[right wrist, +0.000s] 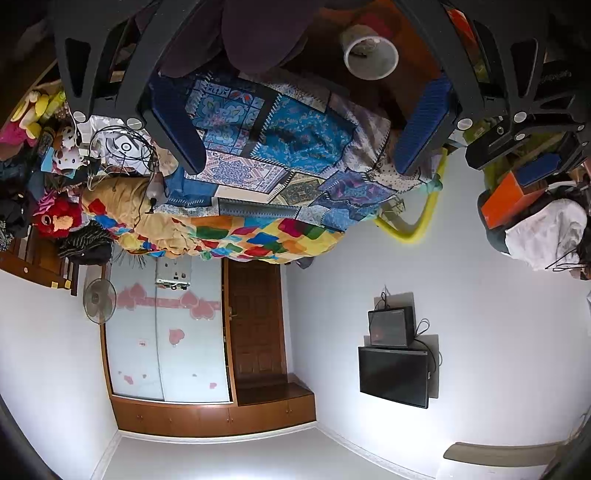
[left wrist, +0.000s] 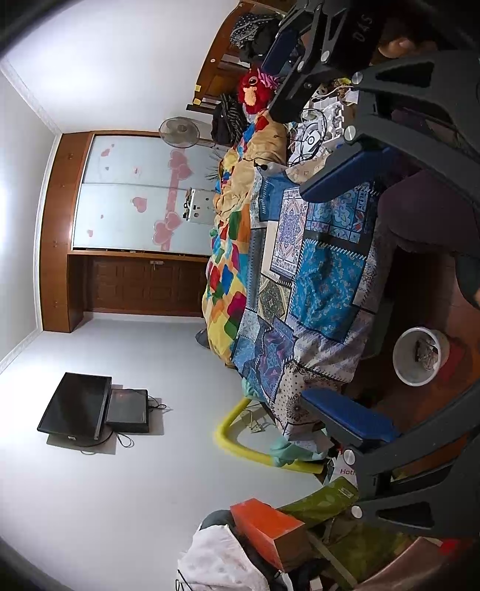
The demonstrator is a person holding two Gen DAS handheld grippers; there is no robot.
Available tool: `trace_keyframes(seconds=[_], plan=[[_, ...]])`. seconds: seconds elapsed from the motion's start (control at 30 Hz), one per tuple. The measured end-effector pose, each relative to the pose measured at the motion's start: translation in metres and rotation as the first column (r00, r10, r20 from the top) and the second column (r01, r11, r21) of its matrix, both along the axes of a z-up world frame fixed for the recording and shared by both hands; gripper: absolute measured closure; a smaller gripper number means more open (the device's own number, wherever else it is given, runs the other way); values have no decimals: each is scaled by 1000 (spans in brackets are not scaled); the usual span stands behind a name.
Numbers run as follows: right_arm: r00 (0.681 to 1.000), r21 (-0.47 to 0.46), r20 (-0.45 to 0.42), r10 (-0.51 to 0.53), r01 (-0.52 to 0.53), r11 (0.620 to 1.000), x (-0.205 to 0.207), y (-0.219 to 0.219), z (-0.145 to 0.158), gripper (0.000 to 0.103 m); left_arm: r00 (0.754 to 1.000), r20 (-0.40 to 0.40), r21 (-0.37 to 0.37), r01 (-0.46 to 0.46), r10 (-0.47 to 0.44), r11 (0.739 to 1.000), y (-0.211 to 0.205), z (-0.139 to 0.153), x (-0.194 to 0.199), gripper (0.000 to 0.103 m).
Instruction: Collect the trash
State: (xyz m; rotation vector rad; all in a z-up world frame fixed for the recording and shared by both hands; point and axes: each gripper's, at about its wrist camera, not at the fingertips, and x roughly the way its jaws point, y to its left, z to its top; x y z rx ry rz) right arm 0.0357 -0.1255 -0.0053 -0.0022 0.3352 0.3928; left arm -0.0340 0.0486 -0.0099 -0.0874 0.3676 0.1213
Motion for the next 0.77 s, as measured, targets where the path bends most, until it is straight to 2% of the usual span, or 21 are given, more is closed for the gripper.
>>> trace_keyframes(seconds=[0.77], plan=[[1000,0,-1,0,0,1000,1,-5,1,2,1000,8,3,16,-16,1000,-2,5,-2,2]])
